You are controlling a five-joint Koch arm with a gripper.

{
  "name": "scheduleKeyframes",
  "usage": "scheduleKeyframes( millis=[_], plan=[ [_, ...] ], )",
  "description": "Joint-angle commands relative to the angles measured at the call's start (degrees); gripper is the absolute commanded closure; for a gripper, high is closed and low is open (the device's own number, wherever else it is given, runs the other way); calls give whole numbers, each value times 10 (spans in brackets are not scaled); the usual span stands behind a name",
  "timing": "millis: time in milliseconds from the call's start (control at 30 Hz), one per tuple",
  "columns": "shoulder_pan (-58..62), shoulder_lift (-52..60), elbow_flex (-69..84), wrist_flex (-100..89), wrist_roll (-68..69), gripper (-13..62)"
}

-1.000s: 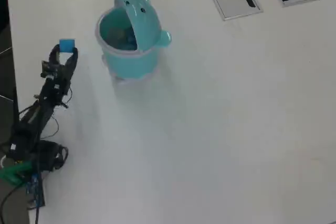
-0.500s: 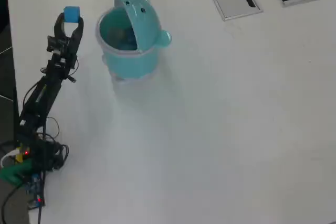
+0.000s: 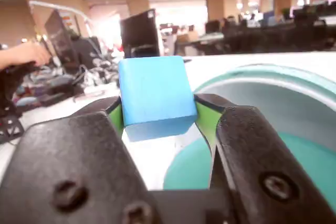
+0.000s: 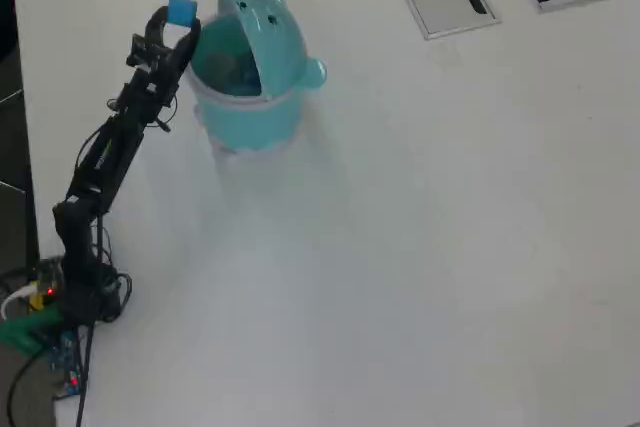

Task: Grasp RGB lego blocks and put them in the bin one by one.

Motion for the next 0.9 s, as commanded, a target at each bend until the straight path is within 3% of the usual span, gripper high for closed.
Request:
scheduleKeyframes(
  millis=[0, 233, 400, 500, 700, 867],
  plan=[
    [8, -18, -66, 25, -8, 435],
    [19, -113, -148, 36, -9, 432],
    [63, -158, -173, 41, -64, 284],
    [75, -163, -172, 37, -86, 236],
    [78, -143, -160, 34, -103, 184],
    [73, -48, -42, 17, -102, 184]
  ],
)
